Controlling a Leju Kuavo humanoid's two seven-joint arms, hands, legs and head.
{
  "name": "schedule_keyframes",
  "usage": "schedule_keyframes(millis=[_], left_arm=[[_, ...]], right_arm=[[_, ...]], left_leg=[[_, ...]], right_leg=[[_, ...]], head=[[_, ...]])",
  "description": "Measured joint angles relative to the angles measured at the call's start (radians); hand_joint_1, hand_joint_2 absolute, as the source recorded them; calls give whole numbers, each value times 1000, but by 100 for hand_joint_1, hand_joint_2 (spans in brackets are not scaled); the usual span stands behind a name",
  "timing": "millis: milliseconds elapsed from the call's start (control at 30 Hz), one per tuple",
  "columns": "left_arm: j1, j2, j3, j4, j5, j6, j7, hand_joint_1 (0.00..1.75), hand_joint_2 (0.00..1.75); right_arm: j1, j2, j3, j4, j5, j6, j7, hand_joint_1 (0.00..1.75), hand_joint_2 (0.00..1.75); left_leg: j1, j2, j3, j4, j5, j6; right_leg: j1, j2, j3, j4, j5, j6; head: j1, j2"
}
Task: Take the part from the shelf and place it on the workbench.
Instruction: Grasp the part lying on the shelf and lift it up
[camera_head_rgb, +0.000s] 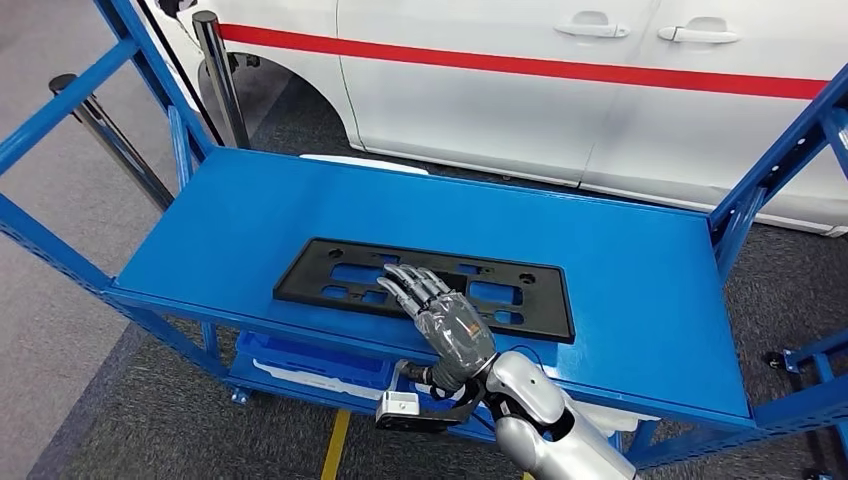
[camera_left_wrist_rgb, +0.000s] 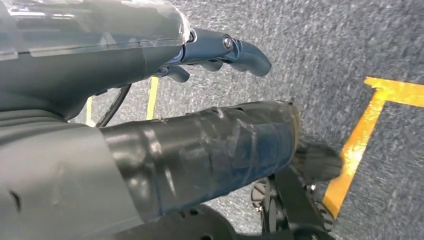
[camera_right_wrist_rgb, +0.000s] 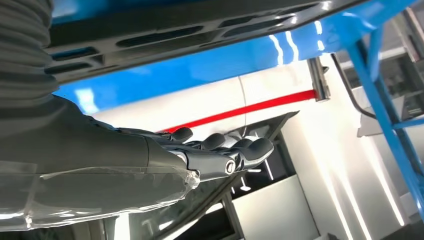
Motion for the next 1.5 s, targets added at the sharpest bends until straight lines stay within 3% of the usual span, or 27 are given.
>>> schedule_keyframes(millis=[67,100,167,233,300,400,467,533,567,600,633,700,767,867,933,1033,1067,1100,1133,1200,1267,1333,1400,1433,1500], left_arm=[[1,0,-3,0,3,1,0,0,0],[3,0,-4,0,5,1,0,0,0],[4,1,-7,0,7,1,0,0,0],[2,2,-11,1,11,1,0,0,0],[1,2,-14,1,14,1,0,0,0],[2,2,-18,1,17,1,0,0,0],[2,2,-20,1,19,1,0,0,0],[1,2,-21,1,23,1,-2,0,0],[1,2,-22,1,25,1,-2,0,0],[2,2,-22,2,27,1,-3,0,0],[2,2,-22,2,29,1,-3,0,0],[2,2,-23,2,33,1,-3,0,0],[1,2,-23,2,37,1,-4,0,0],[0,2,-24,2,45,1,-5,0,0],[1,1,-24,2,48,1,-6,0,0],[1,1,-24,2,51,1,-10,0,0],[2,1,-24,2,51,1,-11,0,0],[3,2,-24,2,52,1,-12,0,0],[5,2,-24,2,53,1,-12,0,0],[6,3,-25,2,54,1,-12,0,0],[5,4,-25,3,57,1,-13,0,0],[3,5,-25,4,61,1,-14,0,0],[4,5,-25,4,65,1,-14,0,0],[4,4,-25,4,67,0,-15,0,0],[4,4,-26,4,69,0,-16,0,0]], right_arm=[[-3,-1,5,15,13,-5,9,0,175],[-3,-2,7,22,19,-7,13,0,175],[-6,-3,9,32,29,-14,20,0,175],[-11,-5,13,39,38,-18,27,0,175],[-18,-7,15,46,44,-17,36,0,175],[-30,-10,18,56,48,-14,49,0,175],[-39,-15,19,64,51,-11,56,0,175],[-43,-20,20,76,57,-6,65,0,175],[-44,-22,21,83,61,-4,70,0,175],[-44,-24,21,90,65,-2,74,0,175],[-46,-26,21,96,71,-1,80,0,175],[-53,-27,21,105,86,0,92,0,175],[-63,-28,22,114,104,-1,107,0,175],[-71,-29,23,130,134,-3,130,0,175],[-79,-29,23,138,145,-4,138,0,175],[-85,-29,23,149,155,-4,144,0,175],[-86,-29,24,153,157,-4,145,0,175],[-86,-29,24,157,160,-4,147,0,175],[-86,-29,24,160,163,-4,149,0,175],[-89,-29,24,165,171,-5,156,0,175],[-93,-29,24,171,181,-6,165,0,175],[-96,-28,24,176,192,-6,174,0,175],[-100,-28,25,182,203,-4,184,0,175],[-104,-28,25,186,207,-2,189,0,175],[-112,-29,25,195,210,6,195,0,175]], left_leg=[[1,0,-47,93,-25,-3],[1,0,-47,88,-8,-3],[0,0,3,-26,64,4],[-4,0,59,-143,109,14],[-10,-2,73,-175,109,21],[-4,0,78,-191,115,37],[0,2,82,-198,119,47],[0,3,81,-198,118,50],[0,2,81,-197,118,51],[0,2,82,-196,117,50],[0,1,83,-194,115,49],[0,0,84,-187,109,43],[-4,-1,81,-180,105,33],[-3,-1,79,-180,103,16],[0,0,66,-146,78,6],[1,1,-19,37,-13,-2],[1,1,-44,89,-28,-2],[1,1,-53,107,-24,-1],[0,1,-44,83,0,2],[-3,1,17,-50,71,16],[-10,0,66,-160,108,28],[-15,-1,74,-182,109,33],[-10,0,78,-192,116,41],[-7,1,81,-199,120,46],[-5,3,84,-205,124,54]], right_leg=[[2,-1,1,0,-2,-3],[2,-1,3,1,-3,-3],[3,1,9,1,-6,-2],[7,1,12,2,-10,5],[9,1,10,2,-11,13],[7,1,6,13,-22,29],[4,1,-32,95,-71,37],[1,1,-97,225,-127,43],[-2,0,-121,268,-135,45],[-3,0,-127,274,-123,46],[-6,0,-113,240,-92,47],[-7,0,-52,107,-24,44],[-5,1,-15,24,0,38],[-2,2,-12,10,2,22],[-5,1,-10,5,6,9],[-3,-1,-10,3,7,1],[-2,-2,-9,3,6,0],[0,-1,-9,3,6,-1],[1,0,-7,4,5,-1],[4,1,-4,4,4,0],[6,1,-5,5,2,5],[6,1,-8,5,4,14],[7,1,-9,8,-1,24],[7,1,-18,28,-17,29],[4,1,-62,125,-72,37]], head=[[0,0],[0,0],[0,0],[0,0],[0,0],[0,0],[1,0],[1,0],[2,0],[2,0],[2,0],[2,0],[1,0],[1,0],[1,0],[1,0],[1,0],[1,0],[1,0],[1,0],[1,0],[1,0],[1,0],[2,0],[3,0]])
